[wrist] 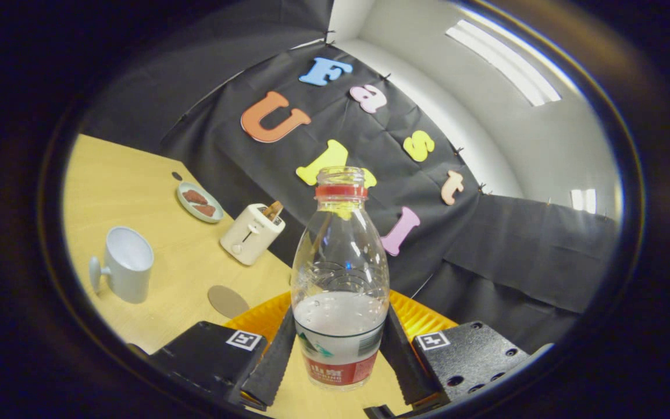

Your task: Take the bottle from table, then pour the juice into the cup, finally place the bottle on the coaster

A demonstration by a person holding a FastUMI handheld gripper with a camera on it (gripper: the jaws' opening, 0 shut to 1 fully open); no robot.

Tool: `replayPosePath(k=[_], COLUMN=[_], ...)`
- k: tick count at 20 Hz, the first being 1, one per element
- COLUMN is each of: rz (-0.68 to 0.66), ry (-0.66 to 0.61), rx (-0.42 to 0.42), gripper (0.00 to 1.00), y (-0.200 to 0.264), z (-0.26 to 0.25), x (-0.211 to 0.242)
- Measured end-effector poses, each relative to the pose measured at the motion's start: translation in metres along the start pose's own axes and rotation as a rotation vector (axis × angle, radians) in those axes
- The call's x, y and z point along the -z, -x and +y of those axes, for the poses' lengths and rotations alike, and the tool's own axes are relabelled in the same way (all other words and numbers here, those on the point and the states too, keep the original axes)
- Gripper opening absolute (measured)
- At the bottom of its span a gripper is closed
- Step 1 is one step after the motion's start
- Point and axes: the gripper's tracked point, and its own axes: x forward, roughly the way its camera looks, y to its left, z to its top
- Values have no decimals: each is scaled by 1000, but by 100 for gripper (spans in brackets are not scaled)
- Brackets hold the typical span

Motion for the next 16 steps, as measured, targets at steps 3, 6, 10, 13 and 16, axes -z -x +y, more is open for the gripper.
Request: replayPosePath(k=[3,6,10,13,16], rz=[-13,-5,1,-17,-30], ry=[97,200,316,449,548], rx=[-22,-39,-82,-98,-108], gripper=[82,81,82,81,82], y=[-5,-13,-23,-30,-32], z=[10,19,35,43,51], x=[-9,-9,-7,-10,-8])
